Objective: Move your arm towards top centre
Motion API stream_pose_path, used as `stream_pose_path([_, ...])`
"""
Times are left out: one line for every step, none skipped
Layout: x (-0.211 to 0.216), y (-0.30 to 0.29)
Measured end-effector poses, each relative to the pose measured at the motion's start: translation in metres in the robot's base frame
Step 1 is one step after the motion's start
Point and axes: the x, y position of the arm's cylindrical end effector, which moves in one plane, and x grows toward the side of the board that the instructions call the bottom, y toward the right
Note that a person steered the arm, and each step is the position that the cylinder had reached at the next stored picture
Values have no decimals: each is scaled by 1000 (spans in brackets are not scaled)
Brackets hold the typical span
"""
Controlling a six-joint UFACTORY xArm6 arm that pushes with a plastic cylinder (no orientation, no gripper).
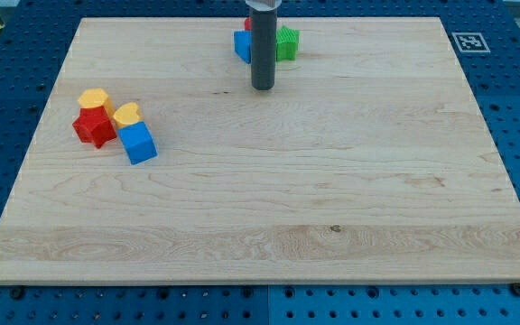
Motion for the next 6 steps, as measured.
stream_pose_path([-20, -35])
stream_pose_path([-34, -60])
stream_pose_path([-44, -66])
stream_pose_path([-86, -74])
stream_pose_path([-90, -74])
stream_pose_path([-109, -73])
